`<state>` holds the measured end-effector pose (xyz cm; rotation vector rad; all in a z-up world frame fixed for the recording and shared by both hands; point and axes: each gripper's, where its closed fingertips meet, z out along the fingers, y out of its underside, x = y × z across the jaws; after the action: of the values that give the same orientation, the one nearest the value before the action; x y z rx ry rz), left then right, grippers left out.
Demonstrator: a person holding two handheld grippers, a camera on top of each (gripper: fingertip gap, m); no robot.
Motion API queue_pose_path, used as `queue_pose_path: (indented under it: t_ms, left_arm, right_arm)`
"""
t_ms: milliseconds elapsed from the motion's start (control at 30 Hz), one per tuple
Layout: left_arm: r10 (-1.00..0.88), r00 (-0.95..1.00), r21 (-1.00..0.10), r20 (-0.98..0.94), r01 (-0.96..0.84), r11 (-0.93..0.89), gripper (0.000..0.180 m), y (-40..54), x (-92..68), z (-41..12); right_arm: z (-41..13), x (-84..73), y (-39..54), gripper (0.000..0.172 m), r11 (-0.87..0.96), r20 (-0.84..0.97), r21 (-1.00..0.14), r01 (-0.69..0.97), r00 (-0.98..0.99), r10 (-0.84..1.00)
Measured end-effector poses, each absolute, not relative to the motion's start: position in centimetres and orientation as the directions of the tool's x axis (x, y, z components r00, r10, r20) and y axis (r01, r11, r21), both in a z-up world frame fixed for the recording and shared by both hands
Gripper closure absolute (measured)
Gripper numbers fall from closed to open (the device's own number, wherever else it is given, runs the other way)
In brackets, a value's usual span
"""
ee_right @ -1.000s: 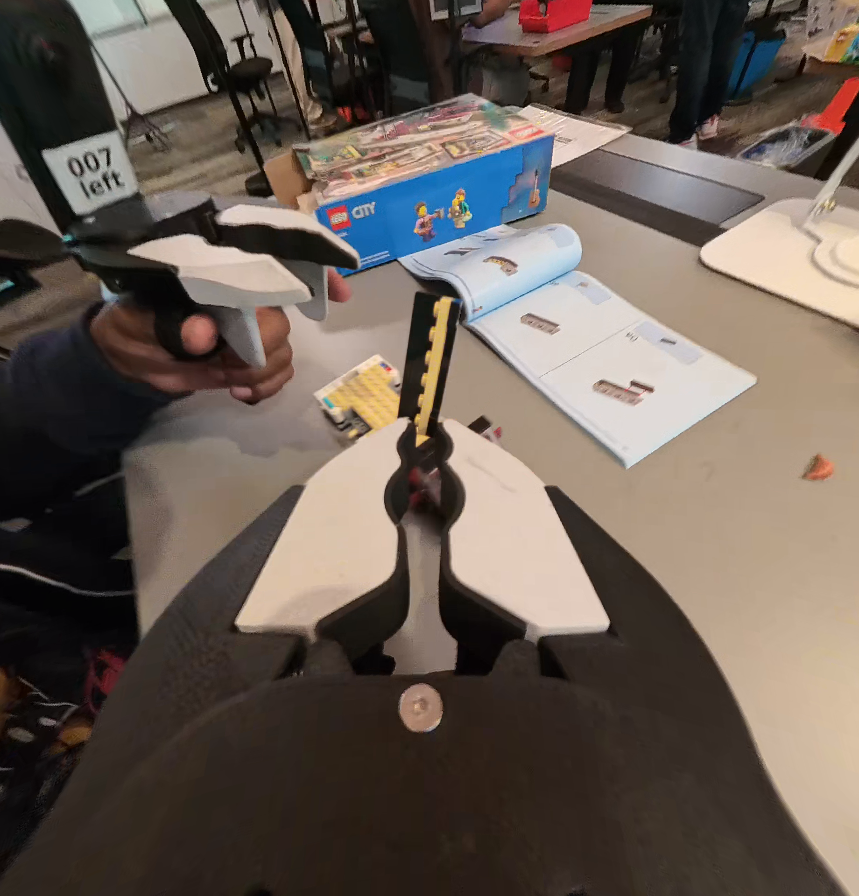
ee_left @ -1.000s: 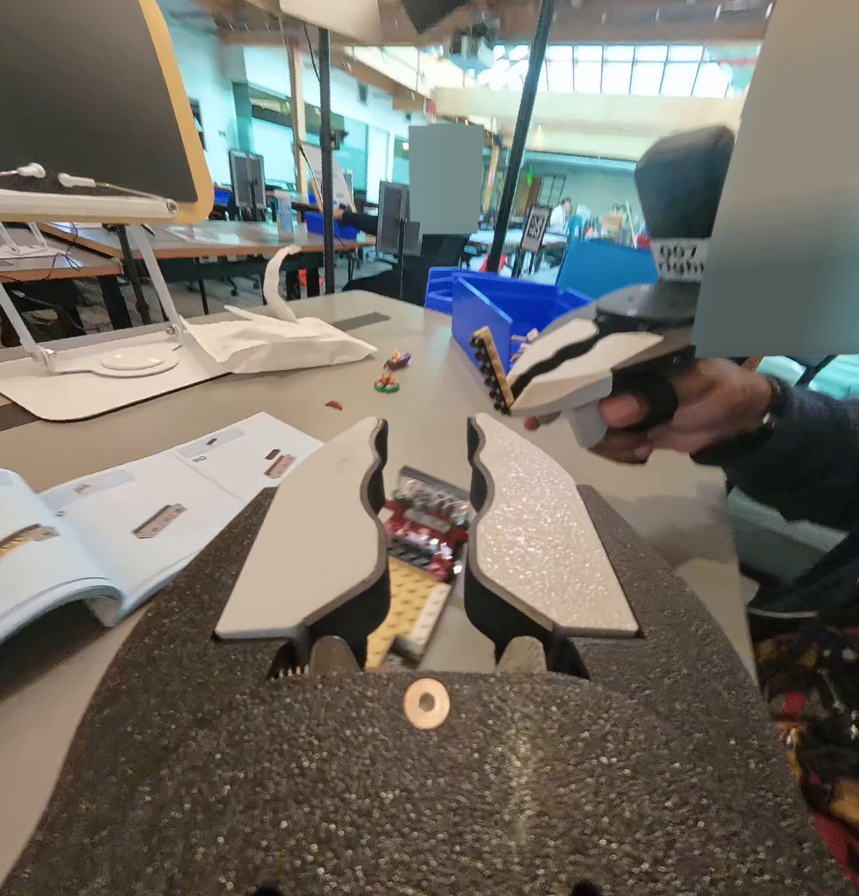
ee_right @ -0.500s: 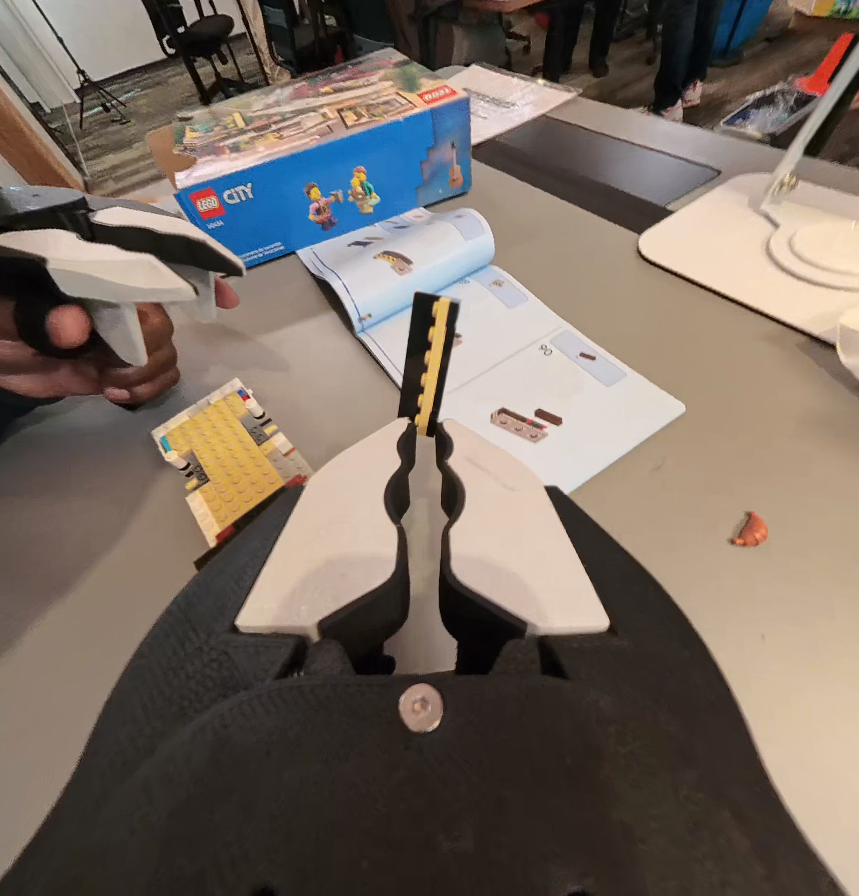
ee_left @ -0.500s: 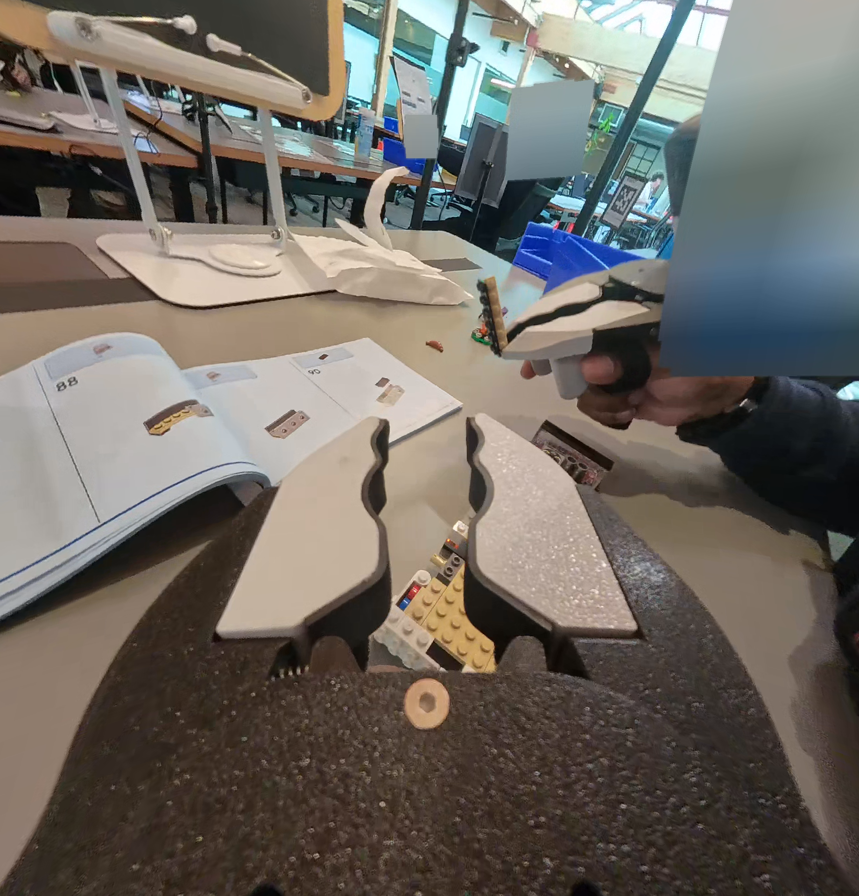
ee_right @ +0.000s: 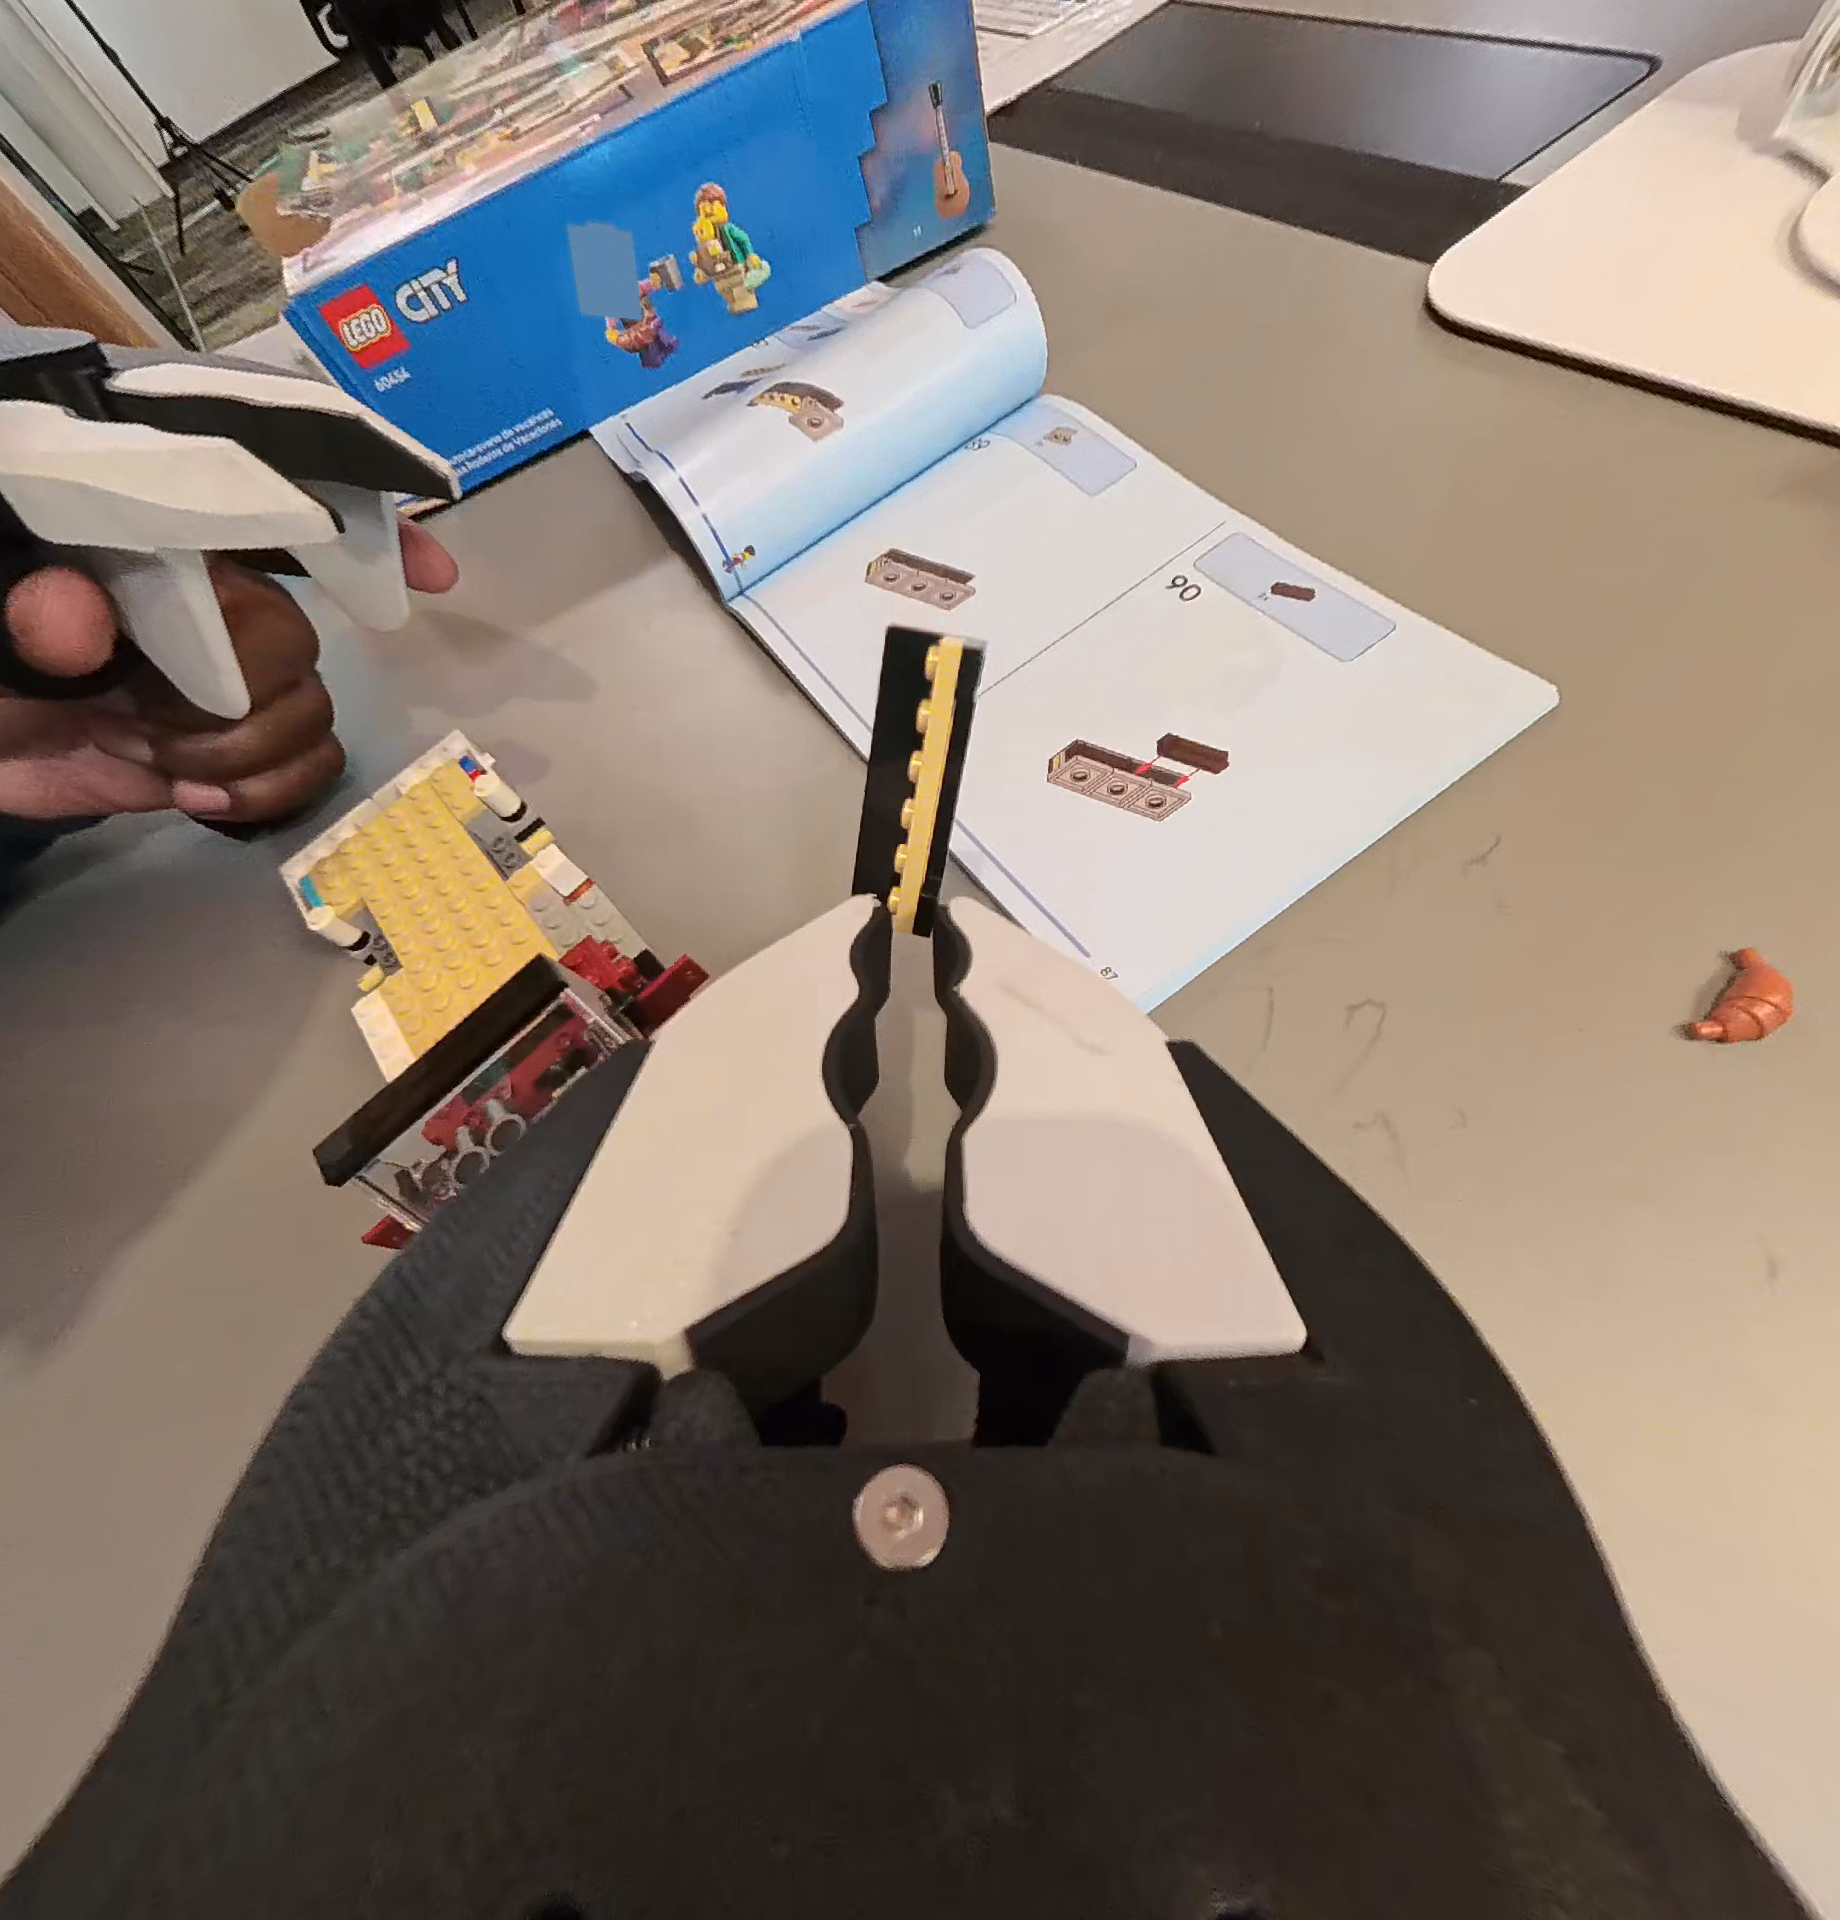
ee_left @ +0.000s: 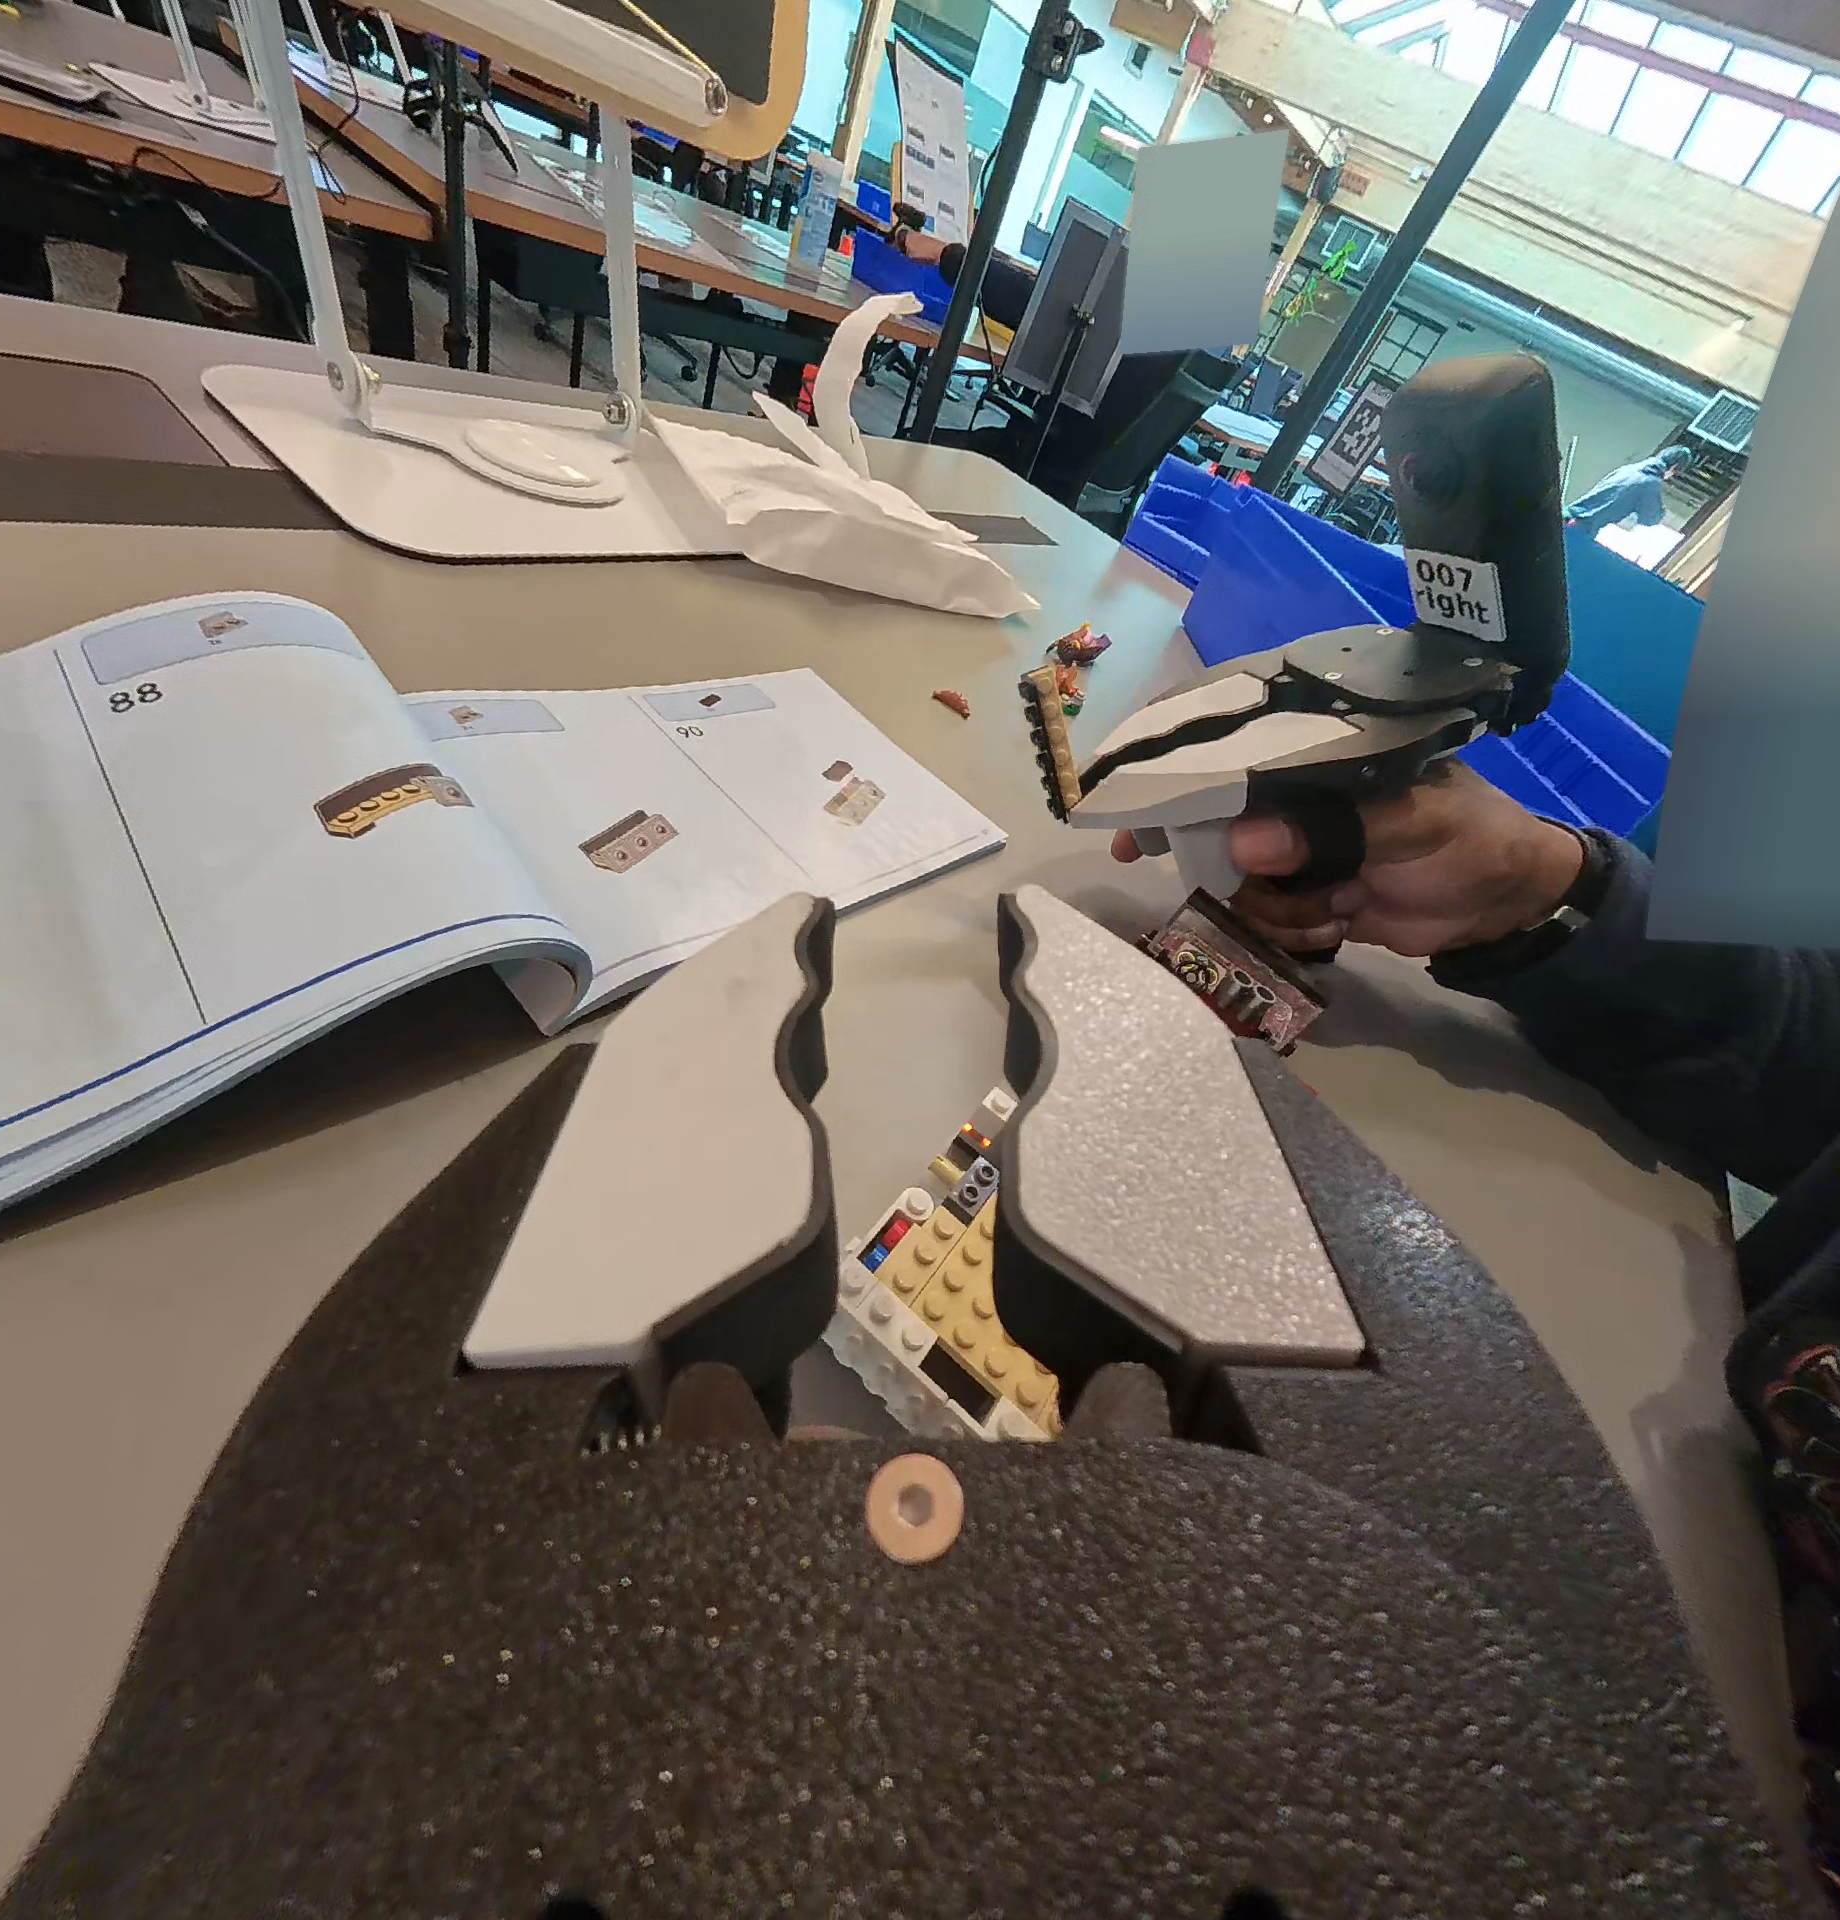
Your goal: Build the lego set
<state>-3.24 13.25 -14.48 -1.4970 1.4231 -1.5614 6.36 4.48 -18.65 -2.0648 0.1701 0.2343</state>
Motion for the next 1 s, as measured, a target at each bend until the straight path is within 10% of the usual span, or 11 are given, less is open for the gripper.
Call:
queue_pose_path:
  t_ms: [1000]
  left_arm:
    - [-0.898,-0.239,-0.908,0.370,-0.296,-0.296,0.151,12.84,-3.28,-14.74]
  right_arm:
    - [-19.08,6.48,4.57,0.164,-0.502,-0.279,-0.826,-0.257,0.960,-0.031]
